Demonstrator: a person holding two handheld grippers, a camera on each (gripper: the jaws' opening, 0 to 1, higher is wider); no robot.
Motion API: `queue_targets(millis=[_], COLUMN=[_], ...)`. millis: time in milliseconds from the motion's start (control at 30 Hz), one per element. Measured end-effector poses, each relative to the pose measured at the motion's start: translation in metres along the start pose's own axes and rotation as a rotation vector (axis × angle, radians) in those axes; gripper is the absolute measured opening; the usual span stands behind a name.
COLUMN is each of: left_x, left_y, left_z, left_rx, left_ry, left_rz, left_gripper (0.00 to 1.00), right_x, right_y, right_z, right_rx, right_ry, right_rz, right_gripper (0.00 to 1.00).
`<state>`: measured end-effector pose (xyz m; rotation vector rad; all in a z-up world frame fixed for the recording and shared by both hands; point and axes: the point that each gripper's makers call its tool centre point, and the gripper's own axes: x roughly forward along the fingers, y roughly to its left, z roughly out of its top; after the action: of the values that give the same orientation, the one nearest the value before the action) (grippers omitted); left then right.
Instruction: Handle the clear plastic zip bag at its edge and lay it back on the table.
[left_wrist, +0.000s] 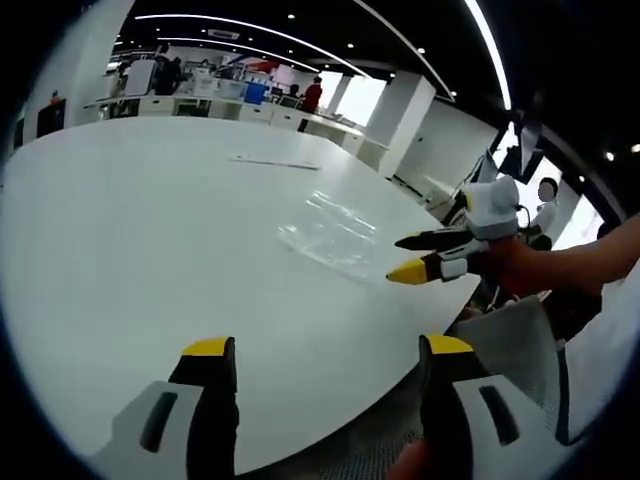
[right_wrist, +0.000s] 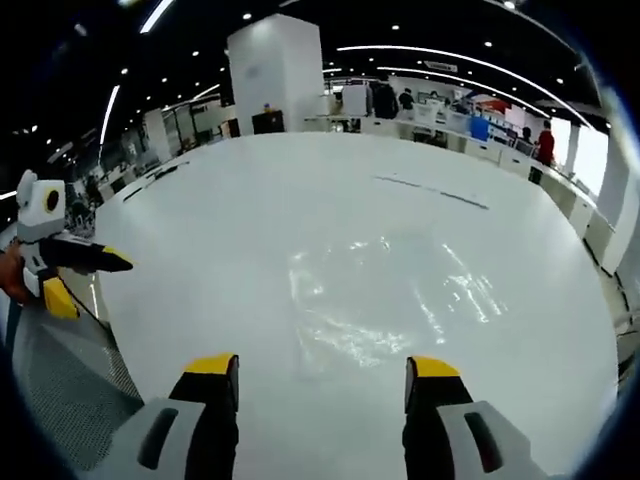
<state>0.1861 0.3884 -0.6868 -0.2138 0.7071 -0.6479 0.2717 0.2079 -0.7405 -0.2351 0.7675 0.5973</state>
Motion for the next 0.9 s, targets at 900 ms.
queue_targets(millis=[900], left_x=[0.001], left_y=[0.006], left_z=[-0.004], left_rx=[-0.018], left_ry=[0.009], left_rz=[0.002], left_gripper=[0.73], right_x=[0.029], right_y=[0.001], right_z=[-0.003], right_rx=[-0.197], right_ry=[0.105], right_rz=[0.02], right_gripper=[0.49])
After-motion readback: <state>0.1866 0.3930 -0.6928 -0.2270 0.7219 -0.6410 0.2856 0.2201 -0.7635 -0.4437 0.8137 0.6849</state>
